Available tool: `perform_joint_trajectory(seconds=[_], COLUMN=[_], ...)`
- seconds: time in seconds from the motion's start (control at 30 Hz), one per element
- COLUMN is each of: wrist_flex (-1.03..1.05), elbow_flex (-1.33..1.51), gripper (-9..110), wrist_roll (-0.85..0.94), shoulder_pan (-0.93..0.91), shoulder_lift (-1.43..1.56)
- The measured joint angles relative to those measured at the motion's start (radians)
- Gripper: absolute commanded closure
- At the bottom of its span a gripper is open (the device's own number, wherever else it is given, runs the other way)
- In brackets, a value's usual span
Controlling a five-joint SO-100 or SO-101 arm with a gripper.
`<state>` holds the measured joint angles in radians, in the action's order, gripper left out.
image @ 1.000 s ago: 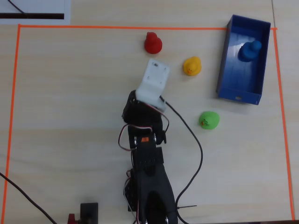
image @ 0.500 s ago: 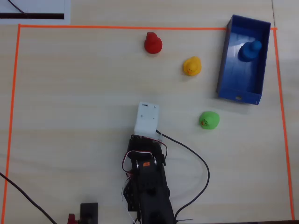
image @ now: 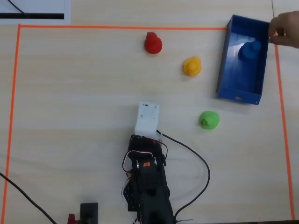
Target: Grasp blue duck and put it into box.
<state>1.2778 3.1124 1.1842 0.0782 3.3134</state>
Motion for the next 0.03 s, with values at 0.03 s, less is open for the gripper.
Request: perform_joint_trajectory(seconds=[0.03], wrist_flex=[0.000], elbow_flex=[0.000], gripper=[98], wrist_roll=[0.000], shoulder_pan=[0.000], shoulder_lift=[0.000])
